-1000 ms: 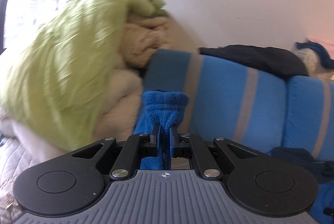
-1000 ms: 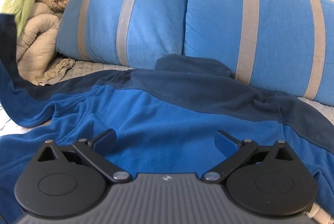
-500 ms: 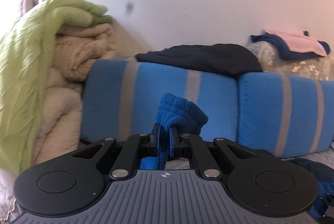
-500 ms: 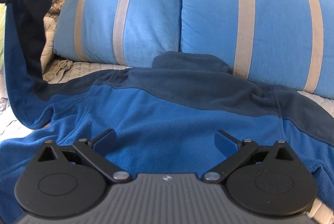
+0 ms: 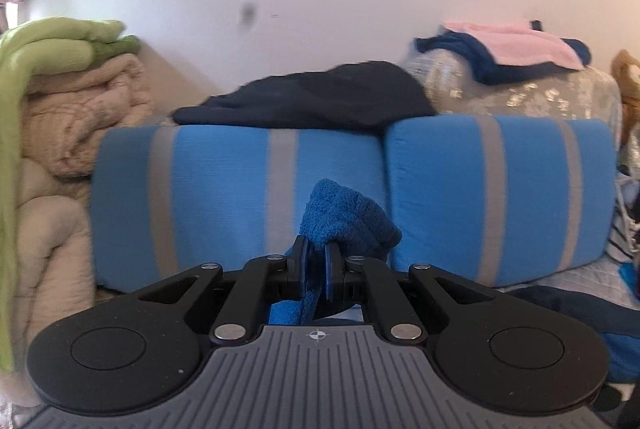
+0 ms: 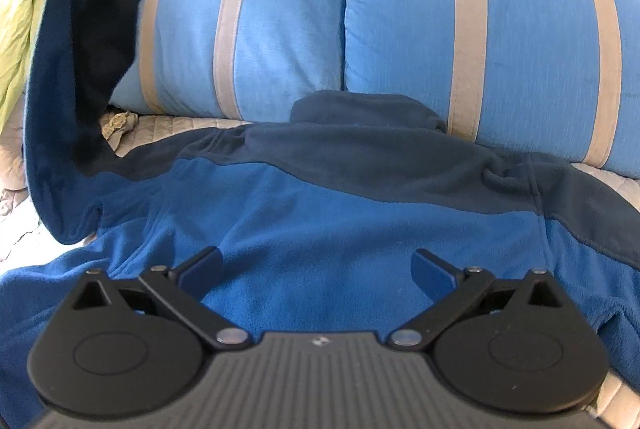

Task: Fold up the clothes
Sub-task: 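Lift the cuff with the left gripper and carry it over the hoodie, then lay the cuff on the hoodie and open the left gripper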

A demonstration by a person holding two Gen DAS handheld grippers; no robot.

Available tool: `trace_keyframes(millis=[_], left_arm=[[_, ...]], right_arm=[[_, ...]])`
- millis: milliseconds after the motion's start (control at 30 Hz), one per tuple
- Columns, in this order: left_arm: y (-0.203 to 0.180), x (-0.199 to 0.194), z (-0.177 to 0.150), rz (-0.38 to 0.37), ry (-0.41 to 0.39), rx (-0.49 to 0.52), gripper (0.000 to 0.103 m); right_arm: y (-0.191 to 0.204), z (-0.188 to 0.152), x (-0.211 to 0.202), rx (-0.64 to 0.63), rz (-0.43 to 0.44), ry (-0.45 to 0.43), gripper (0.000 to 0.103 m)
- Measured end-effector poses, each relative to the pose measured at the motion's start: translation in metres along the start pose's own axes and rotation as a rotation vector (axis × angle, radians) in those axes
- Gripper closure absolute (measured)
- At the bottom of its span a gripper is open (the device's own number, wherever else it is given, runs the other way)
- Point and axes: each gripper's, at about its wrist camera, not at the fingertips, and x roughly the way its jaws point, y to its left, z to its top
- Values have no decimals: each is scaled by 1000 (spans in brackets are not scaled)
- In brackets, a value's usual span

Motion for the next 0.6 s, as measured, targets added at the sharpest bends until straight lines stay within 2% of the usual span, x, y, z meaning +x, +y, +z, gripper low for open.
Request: trace_keyframes(millis=[167,267,333,367,400,467,500,567,600], left_arm=[[-32,10,6,-42,26,36,95],[-54,10,3,-106,58,55,94],[-69,10,-2,-162,85,83,90],[-76,10,-5,-195,105,114,79],[-82,11,-9,-229,125,144,58],[-85,7,-19,-286,133,164,36],[-84,3,-23,-308,122,158,29],[-74,-2,-29,-356,117,123,21],[-68,-2,-30,-389,132,107,21]], right_arm=[[-2,0,1,17,1,6,0],[-4,-1,1,27,1,10,0],[-6,-1,1,34,0,12,0],[-7,-1,2,37,0,13,0],[-7,-1,2,40,0,14,0],[-8,-1,2,45,0,14,0],[-9,-1,2,46,0,13,0],[-9,-1,2,51,0,12,0],[-10,-1,2,54,-1,15,0]])
